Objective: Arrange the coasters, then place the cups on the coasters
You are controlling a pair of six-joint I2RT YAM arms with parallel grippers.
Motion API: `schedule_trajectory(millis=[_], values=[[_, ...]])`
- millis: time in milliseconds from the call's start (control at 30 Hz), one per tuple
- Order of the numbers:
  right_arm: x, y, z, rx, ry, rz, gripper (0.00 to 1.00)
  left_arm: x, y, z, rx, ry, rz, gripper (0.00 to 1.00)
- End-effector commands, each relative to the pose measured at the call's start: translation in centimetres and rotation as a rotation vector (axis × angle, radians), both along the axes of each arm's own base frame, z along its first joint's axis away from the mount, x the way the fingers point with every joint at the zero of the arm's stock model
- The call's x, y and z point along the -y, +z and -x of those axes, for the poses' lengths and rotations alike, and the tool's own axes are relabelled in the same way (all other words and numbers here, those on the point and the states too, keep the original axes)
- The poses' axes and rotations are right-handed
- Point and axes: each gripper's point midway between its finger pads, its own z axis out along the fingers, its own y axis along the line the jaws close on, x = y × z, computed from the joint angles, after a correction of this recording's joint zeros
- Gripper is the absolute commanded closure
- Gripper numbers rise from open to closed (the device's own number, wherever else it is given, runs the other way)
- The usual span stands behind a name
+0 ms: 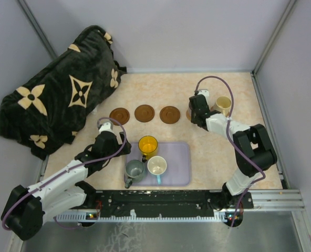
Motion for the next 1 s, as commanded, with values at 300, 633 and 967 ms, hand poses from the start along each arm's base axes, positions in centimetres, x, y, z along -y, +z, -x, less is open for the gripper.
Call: schedule_trajectory(millis=[300, 633, 967], values=[[-0.2, 2.5, -1.0, 0.095, -0.014, -0.031, 0.56, 0.9, 0.9, -0.5, 0.018, -0.011, 0.034, 0.0], [-0.4, 3.3, -1.1, 0.106, -0.014, -0.034, 0.43, 0.8, 0.9, -0.5, 0.019, -0.011, 0.034, 0.0], [-1.0, 4.0, 0.0, 0.107, 0.003, -0.044, 0.43, 1.0, 1.3, -0.5, 0.025, -0.017, 0.044, 0.0]])
